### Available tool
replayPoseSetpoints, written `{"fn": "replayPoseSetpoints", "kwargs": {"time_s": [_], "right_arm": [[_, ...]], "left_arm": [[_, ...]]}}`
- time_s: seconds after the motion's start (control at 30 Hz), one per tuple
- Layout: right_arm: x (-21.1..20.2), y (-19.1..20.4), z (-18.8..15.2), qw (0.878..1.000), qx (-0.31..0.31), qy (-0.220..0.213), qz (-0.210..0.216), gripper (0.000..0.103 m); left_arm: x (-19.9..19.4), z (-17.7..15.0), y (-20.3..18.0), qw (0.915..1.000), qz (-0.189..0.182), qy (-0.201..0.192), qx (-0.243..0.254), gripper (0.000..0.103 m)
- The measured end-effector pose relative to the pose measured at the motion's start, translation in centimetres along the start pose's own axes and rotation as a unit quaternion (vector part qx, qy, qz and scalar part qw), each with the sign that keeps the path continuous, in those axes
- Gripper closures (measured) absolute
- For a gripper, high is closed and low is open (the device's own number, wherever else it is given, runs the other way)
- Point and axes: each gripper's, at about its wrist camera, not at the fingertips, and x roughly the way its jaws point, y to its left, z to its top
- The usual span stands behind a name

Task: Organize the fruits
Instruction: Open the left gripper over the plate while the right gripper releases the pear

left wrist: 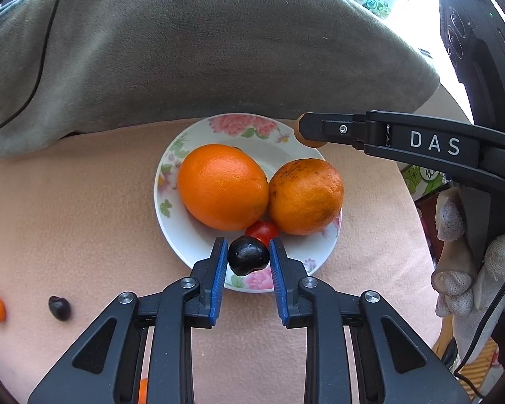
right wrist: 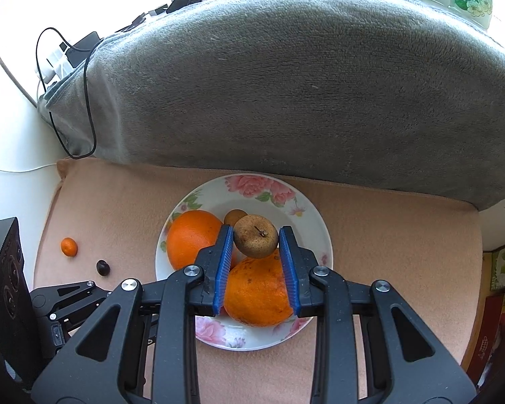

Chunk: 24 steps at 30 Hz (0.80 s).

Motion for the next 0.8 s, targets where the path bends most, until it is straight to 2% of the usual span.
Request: {"fn": "replayPoseSetpoints", "kwargs": {"time_s": [0.03,0.07,0.13,0.2,0.27,0.3,0.4,0.47,0.8], "right_arm": [[0.0,0.0,0.0,1.000,0.000,0.000,-0.002,0.074],[0.0,0.0,0.0,1.000,0.000,0.000,-0.004,0.073],[-0.2,0.1,0.0,1.000,0.001,-0.001,-0.004,0.066],[-0.5,0.2,0.0,1.000,0.001,-0.008,-0.008,0.044],[-0.9,0.2,0.0,1.000,0.002,-0.014,-0.010,0.044],[-1.0,0.2,0.0,1.000,0.003,-0.014,-0.013,0.043],[-1.2,0.2,0.1,1.000,0.009,-0.018,-0.015,0.032],[-1.3,0.2,0.1,1.000,0.011,-0.019,-0.018,0.032],[-2.2,0.7,-0.5,0.999,0.016,-0.022,-0.029,0.032]], "left_arm": [[-0.1,0.0,0.0,1.0000,0.001,0.001,0.000,0.066],[-0.1,0.0,0.0,1.0000,0.001,-0.001,-0.001,0.062],[-0.3,0.0,0.0,1.0000,-0.001,-0.004,-0.003,0.062],[-0.4,0.0,0.1,1.0000,0.002,-0.005,-0.003,0.061],[-0.6,-0.1,0.1,1.0000,0.002,-0.007,-0.002,0.052],[-0.7,-0.1,0.1,1.0000,0.002,-0.008,-0.003,0.052],[-0.8,-0.2,0.2,0.9999,0.002,-0.009,-0.005,0.051],[-1.1,-0.3,0.1,0.9999,0.002,-0.009,-0.004,0.043],[-2.5,-0.9,0.8,0.9998,0.001,-0.016,-0.010,0.042]]}}
